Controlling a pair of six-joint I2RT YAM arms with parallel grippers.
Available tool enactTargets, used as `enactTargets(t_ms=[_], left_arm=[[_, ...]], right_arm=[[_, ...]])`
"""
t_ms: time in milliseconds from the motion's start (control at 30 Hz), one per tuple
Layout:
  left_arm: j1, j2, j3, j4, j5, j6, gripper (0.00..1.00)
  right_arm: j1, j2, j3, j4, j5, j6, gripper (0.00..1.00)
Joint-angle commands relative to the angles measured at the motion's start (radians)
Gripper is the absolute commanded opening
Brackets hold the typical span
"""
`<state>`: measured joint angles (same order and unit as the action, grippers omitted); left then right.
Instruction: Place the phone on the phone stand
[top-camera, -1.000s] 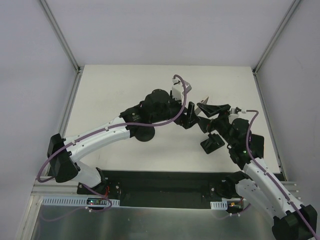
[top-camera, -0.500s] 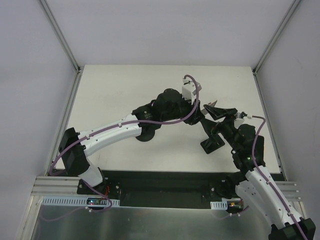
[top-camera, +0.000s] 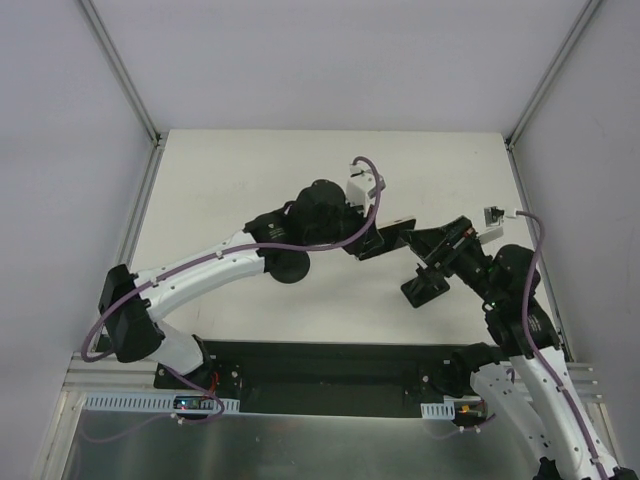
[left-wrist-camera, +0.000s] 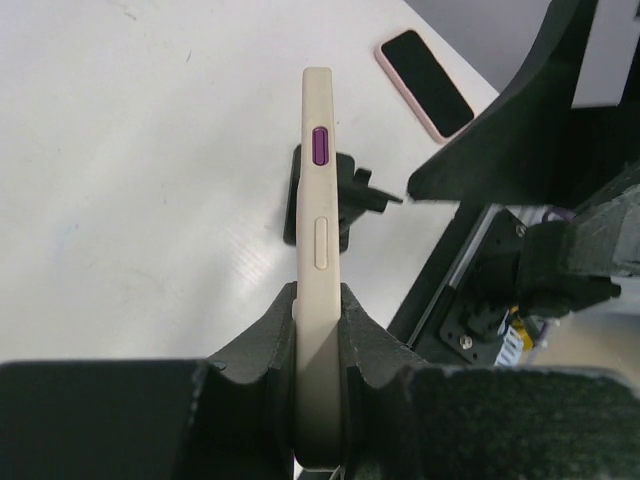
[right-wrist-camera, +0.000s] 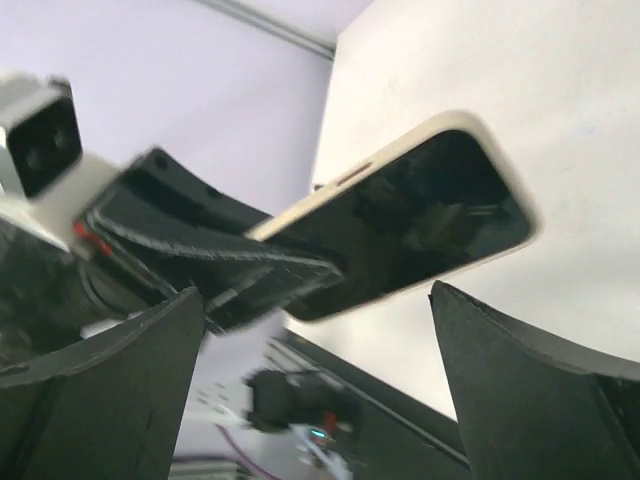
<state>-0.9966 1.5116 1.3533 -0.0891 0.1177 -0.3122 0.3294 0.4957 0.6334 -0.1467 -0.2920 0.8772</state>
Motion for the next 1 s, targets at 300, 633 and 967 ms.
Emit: enactTargets(t_ms=[300, 633, 967], left_arm=[[0.191, -0.344, -0.077, -0.237, 0.597, 0.148, 0.0], [0.191, -0.455, -0.189, -0.313, 0.798, 0.217, 0.0], [0.191, -0.476, -0.189, -0.362, 0.846, 0.26, 0.0]], right_arm=[[0.002, 0.127, 0.219, -0.38, -0.488, -0.917, 0.97], [0.35, 0.314, 0.301, -0.179, -0.547, -0.88, 0.8], [0.55, 0.498, 0.399, -0.188, -0.461, -0.928, 0.45]])
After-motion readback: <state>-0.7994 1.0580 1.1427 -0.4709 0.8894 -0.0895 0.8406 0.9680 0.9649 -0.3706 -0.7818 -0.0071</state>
